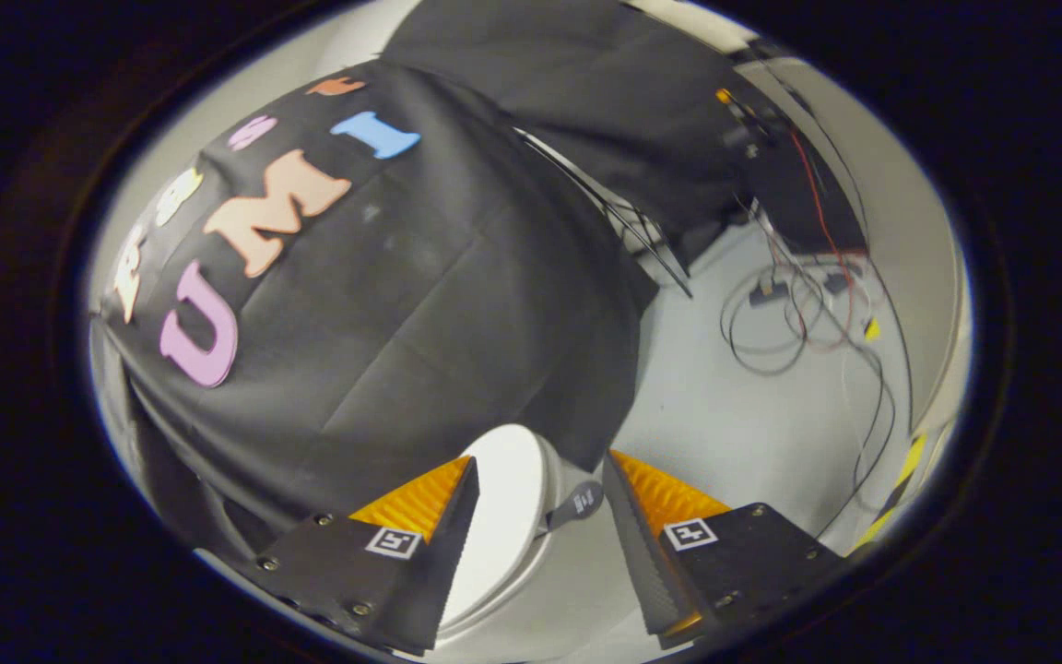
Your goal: Open the toilet lid.
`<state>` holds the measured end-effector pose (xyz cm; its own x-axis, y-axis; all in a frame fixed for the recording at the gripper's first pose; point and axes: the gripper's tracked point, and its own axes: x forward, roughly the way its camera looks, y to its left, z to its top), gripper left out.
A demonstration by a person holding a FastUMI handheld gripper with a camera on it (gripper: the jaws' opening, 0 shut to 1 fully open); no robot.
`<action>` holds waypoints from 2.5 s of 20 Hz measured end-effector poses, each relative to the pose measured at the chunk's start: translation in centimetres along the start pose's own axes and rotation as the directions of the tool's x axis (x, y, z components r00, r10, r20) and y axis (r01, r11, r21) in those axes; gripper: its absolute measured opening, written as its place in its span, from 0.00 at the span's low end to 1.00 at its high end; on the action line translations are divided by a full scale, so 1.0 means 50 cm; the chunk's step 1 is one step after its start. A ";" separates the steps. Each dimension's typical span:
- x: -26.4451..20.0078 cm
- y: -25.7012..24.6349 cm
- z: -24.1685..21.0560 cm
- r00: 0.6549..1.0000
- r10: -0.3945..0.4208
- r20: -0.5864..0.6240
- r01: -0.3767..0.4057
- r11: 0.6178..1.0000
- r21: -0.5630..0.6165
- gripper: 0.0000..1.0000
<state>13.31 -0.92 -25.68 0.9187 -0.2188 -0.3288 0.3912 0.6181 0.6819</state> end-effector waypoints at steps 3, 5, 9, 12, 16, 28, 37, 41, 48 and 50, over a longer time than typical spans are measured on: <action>0.047 -0.046 -0.049 1.000 -0.017 -0.015 0.019 0.985 0.172 0.80; 0.098 -0.075 -0.083 0.997 -0.053 -0.056 0.065 0.965 0.254 0.80; 0.163 -0.078 -0.123 0.994 -0.004 -0.113 0.044 0.936 0.350 0.67; 0.208 -0.055 -0.146 0.985 0.036 -0.166 0.030 0.923 0.383 0.40; 0.214 -0.038 -0.153 0.983 0.042 -0.178 0.026 0.931 0.363 0.16; 0.079 0.282 -0.034 0.956 0.281 -0.086 -0.285 0.957 -0.042 0.04; -0.044 0.580 -0.055 0.925 0.367 -0.097 -0.378 0.861 -0.340 0.04; -0.072 0.663 -0.084 0.919 0.366 -0.146 -0.388 0.773 -0.502 0.06; -0.155 0.770 -0.149 0.884 0.439 -0.161 -0.447 0.692 -0.567 0.07; -0.171 0.796 -0.173 0.875 0.452 -0.174 -0.461 0.666 -0.587 0.07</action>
<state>20.56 32.09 -1.38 0.9712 0.2192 -0.0931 -0.1944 0.9555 0.2221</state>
